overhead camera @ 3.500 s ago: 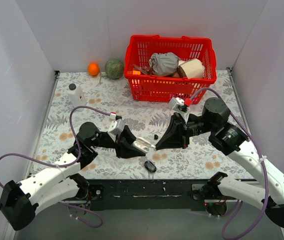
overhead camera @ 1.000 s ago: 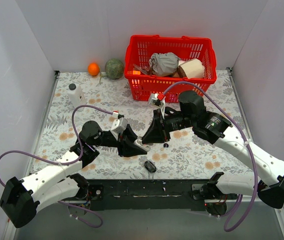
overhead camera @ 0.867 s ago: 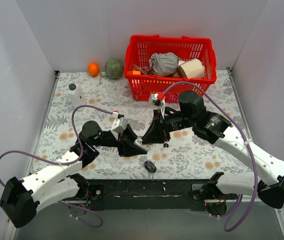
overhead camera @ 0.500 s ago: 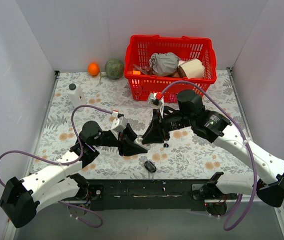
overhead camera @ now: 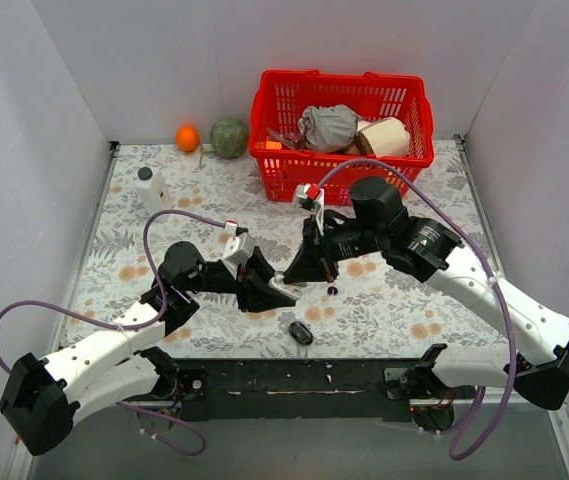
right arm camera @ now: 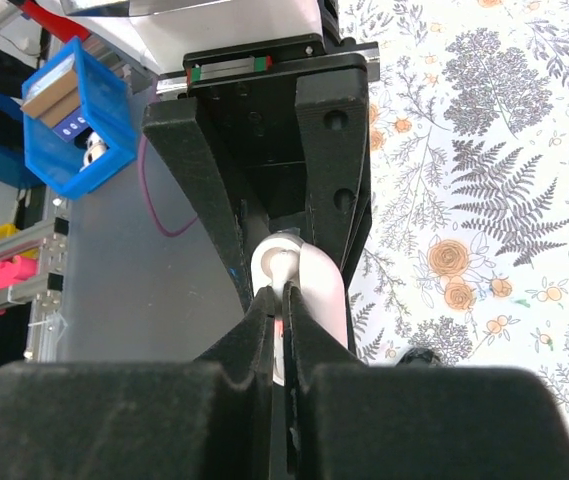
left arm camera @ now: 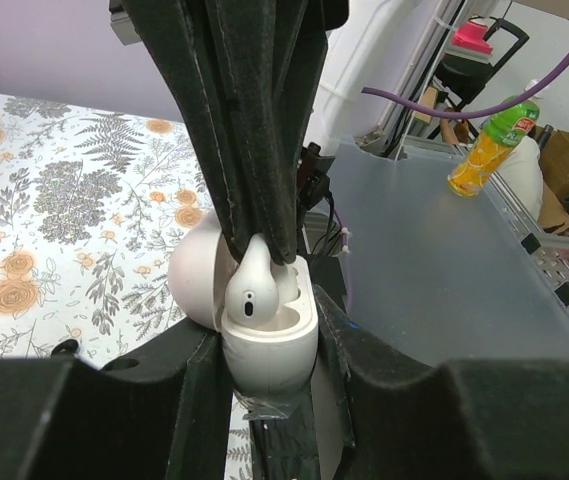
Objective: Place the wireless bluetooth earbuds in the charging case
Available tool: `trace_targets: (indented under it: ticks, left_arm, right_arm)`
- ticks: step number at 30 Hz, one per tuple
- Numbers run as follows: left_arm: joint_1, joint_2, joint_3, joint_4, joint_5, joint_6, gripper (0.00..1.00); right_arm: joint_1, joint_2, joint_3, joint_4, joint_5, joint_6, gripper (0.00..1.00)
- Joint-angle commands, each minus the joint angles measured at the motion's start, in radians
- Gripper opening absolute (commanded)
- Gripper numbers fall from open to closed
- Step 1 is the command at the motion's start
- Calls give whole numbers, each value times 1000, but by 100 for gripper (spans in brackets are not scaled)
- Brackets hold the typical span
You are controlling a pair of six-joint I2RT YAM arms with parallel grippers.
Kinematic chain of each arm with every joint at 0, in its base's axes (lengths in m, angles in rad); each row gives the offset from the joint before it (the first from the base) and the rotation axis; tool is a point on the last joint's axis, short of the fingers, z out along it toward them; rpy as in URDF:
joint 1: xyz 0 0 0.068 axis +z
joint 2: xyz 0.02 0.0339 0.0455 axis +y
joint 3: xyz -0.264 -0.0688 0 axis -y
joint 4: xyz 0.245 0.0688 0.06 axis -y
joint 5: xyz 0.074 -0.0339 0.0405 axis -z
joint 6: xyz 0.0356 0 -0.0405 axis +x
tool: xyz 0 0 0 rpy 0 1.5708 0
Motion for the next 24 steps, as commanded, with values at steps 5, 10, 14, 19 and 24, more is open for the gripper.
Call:
trace_targets:
  ticks: [5,10,14,19,24]
  left_arm:
    - [-15,10,23,32,48,3,0]
    - [-15,8,20,29,45,8,0]
    - [-15,7,20,22,47,14,0]
    - [-15,8,20,17,45,21,0]
    - [-15,8,12,19,44,21,0]
  right_arm:
    - [84,59,120,-128,161,-136,1]
    - [90,64,150,-180,188,-173,1]
    - [90,73,180,-234,200,-217,1]
    - [92,82,209,-279,213,-242,1]
    - [92,87,230,-299,214,-253,1]
